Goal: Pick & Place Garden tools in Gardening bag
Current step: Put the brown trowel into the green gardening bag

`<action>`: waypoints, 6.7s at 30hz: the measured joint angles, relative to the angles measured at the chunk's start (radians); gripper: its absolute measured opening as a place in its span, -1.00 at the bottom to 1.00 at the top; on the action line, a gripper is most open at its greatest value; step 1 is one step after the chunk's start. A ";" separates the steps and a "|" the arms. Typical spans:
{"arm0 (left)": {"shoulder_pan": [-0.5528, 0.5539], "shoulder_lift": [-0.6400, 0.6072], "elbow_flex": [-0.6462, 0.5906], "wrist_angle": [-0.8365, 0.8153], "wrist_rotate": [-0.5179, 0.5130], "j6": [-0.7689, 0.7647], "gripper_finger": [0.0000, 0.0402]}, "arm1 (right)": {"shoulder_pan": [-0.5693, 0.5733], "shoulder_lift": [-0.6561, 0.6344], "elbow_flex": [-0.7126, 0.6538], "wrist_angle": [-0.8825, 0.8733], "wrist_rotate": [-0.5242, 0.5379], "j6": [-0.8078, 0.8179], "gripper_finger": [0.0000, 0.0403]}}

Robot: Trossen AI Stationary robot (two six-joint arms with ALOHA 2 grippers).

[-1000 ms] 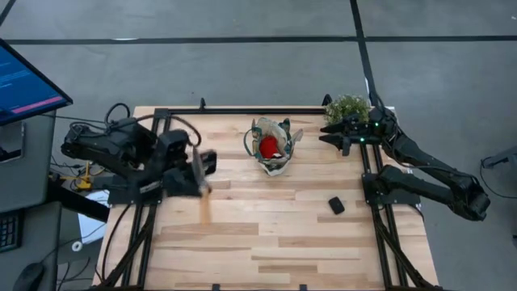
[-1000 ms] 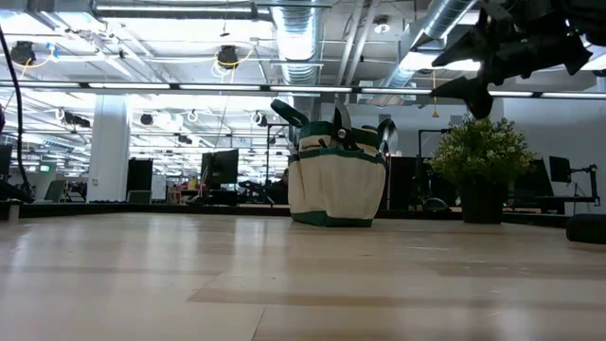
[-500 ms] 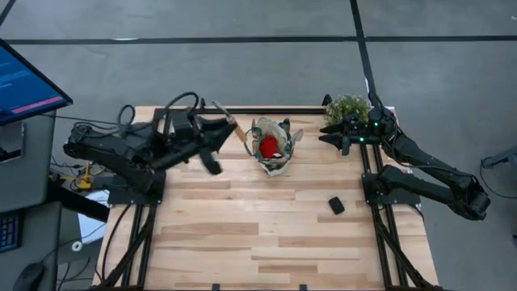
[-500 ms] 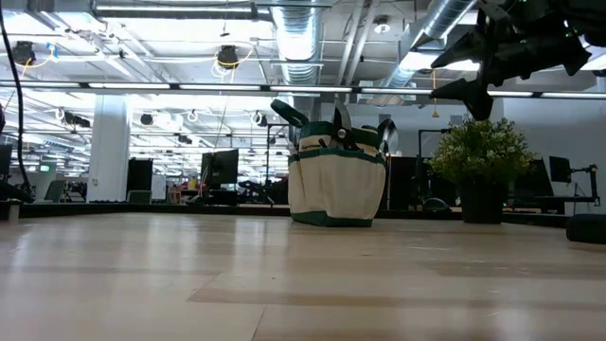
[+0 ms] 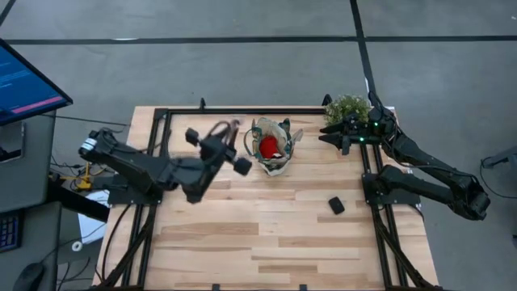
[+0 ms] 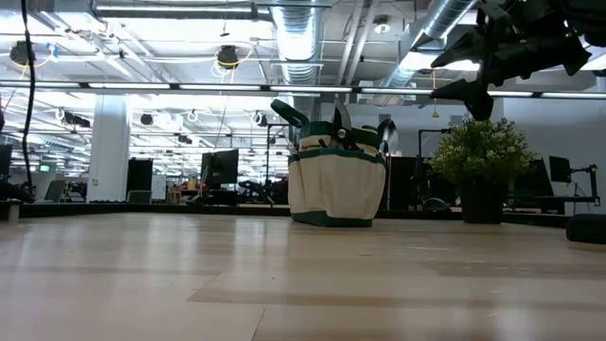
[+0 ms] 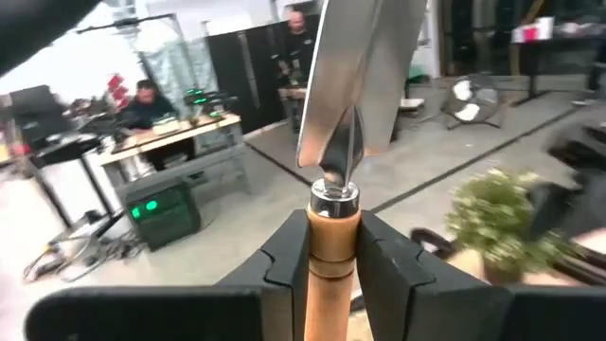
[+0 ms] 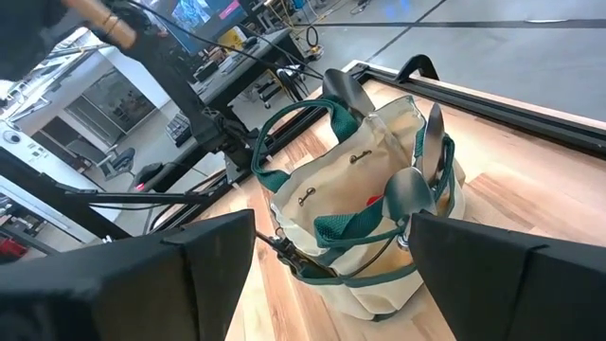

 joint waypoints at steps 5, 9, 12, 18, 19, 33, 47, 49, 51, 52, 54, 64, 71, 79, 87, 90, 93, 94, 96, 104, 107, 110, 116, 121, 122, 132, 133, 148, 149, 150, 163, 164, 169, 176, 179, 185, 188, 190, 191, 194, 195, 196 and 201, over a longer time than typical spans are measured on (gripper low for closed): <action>-0.104 0.014 0.000 -0.013 0.025 -0.001 -0.67 | 0.000 0.000 0.000 0.000 0.000 0.000 0.31; -0.201 -0.042 0.000 -0.027 0.128 -0.030 -0.67 | 0.000 0.000 0.000 0.000 0.000 -0.005 0.31; -0.263 -0.117 0.000 -0.126 0.253 -0.165 -0.67 | 0.000 0.000 0.000 0.000 0.000 -0.008 0.31; -0.258 -0.226 0.000 -0.486 0.740 -0.585 -0.67 | 0.000 0.000 0.000 0.000 0.000 -0.009 0.31; -0.248 -0.226 0.000 -0.542 0.767 -0.624 -0.67 | 0.000 0.000 0.000 0.000 0.000 -0.009 0.31; -0.126 -0.332 -0.411 -0.617 0.865 -0.873 -0.67 | 0.000 0.000 0.000 0.000 0.000 -0.002 0.31; 0.363 -0.518 -0.867 -0.121 1.343 -0.672 -0.67 | 0.000 0.000 0.000 0.003 0.000 -0.001 0.31; 0.454 -0.493 -0.890 -0.050 1.441 -0.642 -0.67 | 0.000 0.000 0.000 0.003 0.000 0.000 0.31; 0.544 -0.468 -0.904 -0.004 1.537 -0.625 -0.67 | 0.000 0.000 0.000 0.004 0.000 0.000 0.31; 0.588 -0.451 -0.904 0.022 1.583 -0.614 -0.67 | 0.000 0.000 0.000 0.004 0.000 0.000 0.31; 0.666 -0.412 -0.904 0.074 1.664 -0.596 -0.67 | 0.000 0.000 0.000 0.004 0.000 0.000 0.31; 0.896 -0.158 -0.904 0.476 1.933 -0.592 -0.67 | 0.000 0.000 0.000 0.004 0.004 0.000 0.31; 0.927 -0.023 -0.903 0.696 1.966 -0.610 -0.67 | 0.000 0.000 0.000 0.004 0.004 0.000 0.31; 0.926 0.088 -0.831 0.751 1.992 -0.588 -0.67 | 0.000 0.000 0.000 0.004 0.004 0.000 0.31; 0.926 0.147 -0.748 0.756 2.011 -0.541 -0.67 | 0.000 0.000 0.000 0.004 0.004 0.000 0.31; 0.926 0.152 -0.747 0.759 1.999 -0.520 -0.67 | 0.000 0.000 0.000 0.004 0.004 -0.001 0.31; 0.926 0.153 -0.747 0.765 1.975 -0.497 -0.67 | 0.000 0.000 0.000 0.004 0.004 -0.001 0.31; 0.926 0.153 -0.747 0.765 1.972 -0.489 -0.67 | 0.000 0.000 0.000 0.004 0.004 -0.001 0.31; 0.926 0.153 -0.747 0.765 1.972 -0.471 -0.67 | 0.000 0.000 0.000 0.004 0.004 -0.001 0.31; 0.926 0.183 -0.747 0.779 1.975 -0.443 -0.67 | 0.000 0.000 0.000 0.004 0.004 -0.001 0.31; 0.925 0.220 -0.748 0.823 1.981 -0.451 -0.67 | 0.000 0.000 0.000 0.004 0.005 -0.001 0.31; 0.925 0.239 -0.748 0.862 1.994 -0.486 -0.67 | 0.000 0.000 0.000 0.004 0.004 0.000 0.31; 0.925 0.227 -0.748 0.870 1.999 -0.494 -0.67 | 0.000 0.000 0.000 0.004 0.005 -0.001 0.31; 0.917 0.269 -0.748 0.876 1.997 -0.493 -0.67 | 0.000 0.000 0.000 0.004 0.005 -0.001 0.31; 0.915 0.275 -0.748 0.876 1.997 -0.493 -0.67 | -0.001 0.000 0.000 0.004 0.004 -0.001 0.31; 0.904 0.298 -0.748 0.897 1.990 -0.433 -0.67 | -0.001 0.000 0.000 0.004 0.004 -0.001 0.31; 0.904 0.298 -0.748 0.898 1.989 -0.424 -0.67 | -0.001 0.000 0.000 0.004 0.004 -0.001 0.31; 0.877 0.298 -0.838 0.990 1.937 -0.352 -0.65 | -0.001 0.000 0.000 0.003 0.004 -0.001 0.31; 0.874 0.298 -0.842 0.996 1.929 -0.344 -0.65 | -0.001 0.000 0.000 0.003 0.004 -0.001 0.31; 0.871 0.298 -0.843 0.998 1.916 -0.338 -0.64 | -0.001 0.000 0.000 0.003 0.005 -0.001 0.31; 0.854 0.410 -0.843 1.149 1.902 -0.289 -0.64 | -0.001 0.000 0.000 0.003 0.004 -0.001 0.31; 0.854 0.426 -0.843 1.176 1.893 -0.290 -0.64 | -0.001 0.000 0.000 0.003 0.004 -0.001 0.31; 0.854 0.473 -0.843 1.209 1.867 -0.290 -0.64 | -0.001 0.000 0.000 0.003 0.003 -0.003 0.31; 0.839 0.493 -0.843 1.244 1.867 -0.268 -0.64 | -0.001 0.000 0.000 0.003 0.003 -0.013 0.31; 0.837 0.493 -0.843 1.244 1.866 -0.262 -0.64 | -0.001 0.000 0.000 0.003 0.001 -0.035 0.31; 0.836 0.493 -0.843 1.243 1.863 -0.263 -0.60 | -0.001 0.000 0.000 0.003 0.000 -0.038 0.31; 0.836 0.493 -0.843 1.224 1.855 -0.259 -0.53 | -0.001 0.000 0.000 0.003 0.000 -0.038 0.31; 0.836 0.493 -0.843 1.196 1.855 -0.240 -0.47 | -0.001 0.000 0.000 0.003 -0.001 -0.038 0.31; 0.836 0.492 -0.843 1.193 1.860 -0.238 -0.43 | -0.001 0.000 0.000 0.003 -0.002 -0.038 0.31; 0.836 0.491 -0.843 1.190 1.884 -0.231 -0.28 | -0.001 0.000 0.000 0.003 -0.003 -0.038 0.31; 0.836 0.487 -0.843 1.187 1.886 -0.230 -0.22 | -0.001 0.000 0.000 0.003 -0.003 -0.038 0.31; 0.836 0.482 -0.843 1.183 1.886 -0.230 -0.16 | -0.001 0.000 0.000 0.003 -0.003 -0.038 0.31; 0.836 0.410 -0.843 1.112 1.887 -0.242 0.16 | -0.001 0.000 0.000 0.004 -0.004 -0.037 0.31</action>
